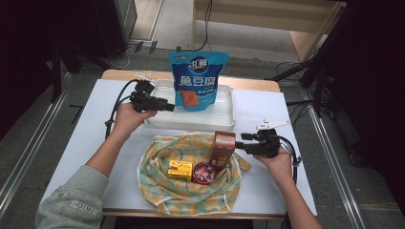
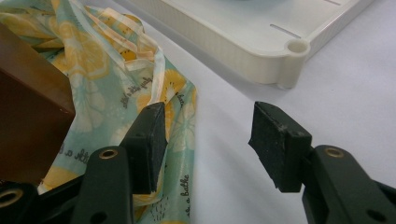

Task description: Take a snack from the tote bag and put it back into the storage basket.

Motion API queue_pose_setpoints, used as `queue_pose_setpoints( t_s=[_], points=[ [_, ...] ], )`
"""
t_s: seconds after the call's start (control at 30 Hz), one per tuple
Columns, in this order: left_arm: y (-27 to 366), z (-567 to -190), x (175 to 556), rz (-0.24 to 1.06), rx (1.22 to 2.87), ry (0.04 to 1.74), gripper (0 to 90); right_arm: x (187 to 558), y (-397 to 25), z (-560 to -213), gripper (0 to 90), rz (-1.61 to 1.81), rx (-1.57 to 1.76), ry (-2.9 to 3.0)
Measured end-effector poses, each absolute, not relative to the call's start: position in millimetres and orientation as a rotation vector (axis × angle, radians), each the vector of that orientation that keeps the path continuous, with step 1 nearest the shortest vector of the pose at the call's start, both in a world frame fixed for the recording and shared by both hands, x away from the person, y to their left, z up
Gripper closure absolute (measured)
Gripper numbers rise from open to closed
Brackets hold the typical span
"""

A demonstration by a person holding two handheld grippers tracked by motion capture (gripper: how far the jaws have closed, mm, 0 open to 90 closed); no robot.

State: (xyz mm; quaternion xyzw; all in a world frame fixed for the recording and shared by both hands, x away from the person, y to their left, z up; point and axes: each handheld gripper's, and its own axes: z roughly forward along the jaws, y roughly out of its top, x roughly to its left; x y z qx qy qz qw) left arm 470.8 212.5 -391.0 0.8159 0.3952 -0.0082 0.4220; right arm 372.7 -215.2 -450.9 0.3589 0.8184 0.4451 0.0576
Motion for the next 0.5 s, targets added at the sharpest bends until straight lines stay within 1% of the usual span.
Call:
queue_pose_setpoints(
  t_s=[0.5],
  points=[
    [214.1,-391.2,441.7,0.001,2.085,0.958,42.5,369.3,-212.3,-448.3,45.8,1.340,1.081,2.498]
  ],
)
